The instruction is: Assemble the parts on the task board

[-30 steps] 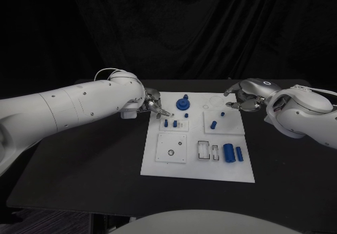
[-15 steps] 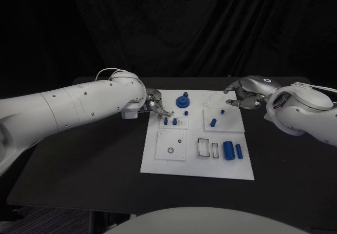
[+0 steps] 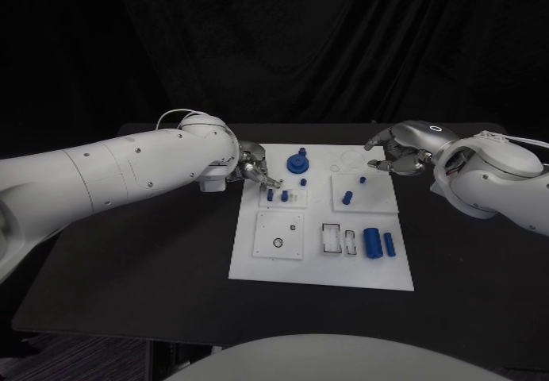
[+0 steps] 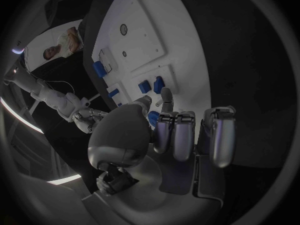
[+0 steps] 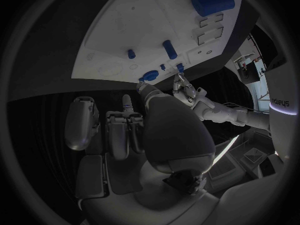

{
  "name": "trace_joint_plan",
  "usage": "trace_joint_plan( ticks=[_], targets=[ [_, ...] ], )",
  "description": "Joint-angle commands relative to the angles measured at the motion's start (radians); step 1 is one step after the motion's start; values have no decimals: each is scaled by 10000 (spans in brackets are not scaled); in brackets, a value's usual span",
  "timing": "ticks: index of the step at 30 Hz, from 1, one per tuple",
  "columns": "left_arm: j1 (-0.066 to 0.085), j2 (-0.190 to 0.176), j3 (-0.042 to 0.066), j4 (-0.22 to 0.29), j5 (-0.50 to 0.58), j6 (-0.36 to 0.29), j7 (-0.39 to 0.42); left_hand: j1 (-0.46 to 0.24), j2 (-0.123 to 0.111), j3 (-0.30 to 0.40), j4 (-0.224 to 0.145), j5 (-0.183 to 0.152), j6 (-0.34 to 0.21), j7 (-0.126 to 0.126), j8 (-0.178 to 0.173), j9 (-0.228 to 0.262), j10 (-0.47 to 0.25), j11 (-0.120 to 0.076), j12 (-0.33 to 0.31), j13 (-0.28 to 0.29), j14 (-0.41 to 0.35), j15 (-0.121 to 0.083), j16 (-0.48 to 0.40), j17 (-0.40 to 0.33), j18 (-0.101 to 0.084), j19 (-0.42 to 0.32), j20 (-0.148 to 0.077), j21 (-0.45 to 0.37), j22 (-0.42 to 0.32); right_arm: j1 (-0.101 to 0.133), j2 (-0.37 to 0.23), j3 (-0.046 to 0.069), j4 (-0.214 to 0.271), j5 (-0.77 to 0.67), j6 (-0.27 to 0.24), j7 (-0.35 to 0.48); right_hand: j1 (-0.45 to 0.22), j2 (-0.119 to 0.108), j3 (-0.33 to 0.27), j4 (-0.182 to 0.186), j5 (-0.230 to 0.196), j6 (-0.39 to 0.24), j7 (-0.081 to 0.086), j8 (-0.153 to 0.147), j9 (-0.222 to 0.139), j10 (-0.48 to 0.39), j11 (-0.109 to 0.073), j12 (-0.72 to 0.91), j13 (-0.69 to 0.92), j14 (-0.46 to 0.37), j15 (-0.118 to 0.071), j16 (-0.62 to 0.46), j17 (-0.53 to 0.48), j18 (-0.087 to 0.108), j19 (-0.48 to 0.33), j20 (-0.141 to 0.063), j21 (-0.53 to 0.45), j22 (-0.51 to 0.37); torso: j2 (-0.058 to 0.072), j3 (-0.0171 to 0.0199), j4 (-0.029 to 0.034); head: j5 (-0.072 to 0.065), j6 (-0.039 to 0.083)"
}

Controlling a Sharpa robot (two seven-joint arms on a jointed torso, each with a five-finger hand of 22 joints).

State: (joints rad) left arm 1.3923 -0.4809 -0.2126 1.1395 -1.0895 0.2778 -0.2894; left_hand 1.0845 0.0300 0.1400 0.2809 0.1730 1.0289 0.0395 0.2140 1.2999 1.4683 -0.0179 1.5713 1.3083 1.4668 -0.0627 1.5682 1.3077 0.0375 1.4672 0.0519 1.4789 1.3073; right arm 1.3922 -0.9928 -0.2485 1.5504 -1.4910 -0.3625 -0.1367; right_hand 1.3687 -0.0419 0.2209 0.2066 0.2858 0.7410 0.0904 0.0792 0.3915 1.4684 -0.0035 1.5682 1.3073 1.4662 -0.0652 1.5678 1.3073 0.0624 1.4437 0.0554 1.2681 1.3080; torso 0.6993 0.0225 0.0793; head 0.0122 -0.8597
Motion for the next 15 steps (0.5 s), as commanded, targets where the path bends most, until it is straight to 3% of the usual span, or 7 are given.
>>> trace_joint_plan(
  ticks=[1,15],
  targets=[
    [-21,28,9,18,42,179,107,184,13,12,-91,92,-84,5,-61,7,1025,-48,-5,2625,1040,-32,26,2631,-105,423,-52,-75,2275,-22,0,7,-7,-28,-66,-56,0,59,37,-45,-8,67,28,-49,-15,1024,67,26,2635,1046,97,30,2635,19,-53,6,-40,1780,-1,0,-6,13,-18],
    [-68,130,9,-66,42,446,-105,312,9,20,-143,206,-104,6,-85,3,1025,-47,-5,2625,1040,-30,26,2631,-92,392,-50,-127,2258,-22,27,7,-22,-28,-40,-33,0,59,37,-45,-8,67,28,-49,-15,1024,67,26,2635,1046,97,30,2635,19,-53,6,-40,1780,-4,7,-5,21,-63]
  ],
)
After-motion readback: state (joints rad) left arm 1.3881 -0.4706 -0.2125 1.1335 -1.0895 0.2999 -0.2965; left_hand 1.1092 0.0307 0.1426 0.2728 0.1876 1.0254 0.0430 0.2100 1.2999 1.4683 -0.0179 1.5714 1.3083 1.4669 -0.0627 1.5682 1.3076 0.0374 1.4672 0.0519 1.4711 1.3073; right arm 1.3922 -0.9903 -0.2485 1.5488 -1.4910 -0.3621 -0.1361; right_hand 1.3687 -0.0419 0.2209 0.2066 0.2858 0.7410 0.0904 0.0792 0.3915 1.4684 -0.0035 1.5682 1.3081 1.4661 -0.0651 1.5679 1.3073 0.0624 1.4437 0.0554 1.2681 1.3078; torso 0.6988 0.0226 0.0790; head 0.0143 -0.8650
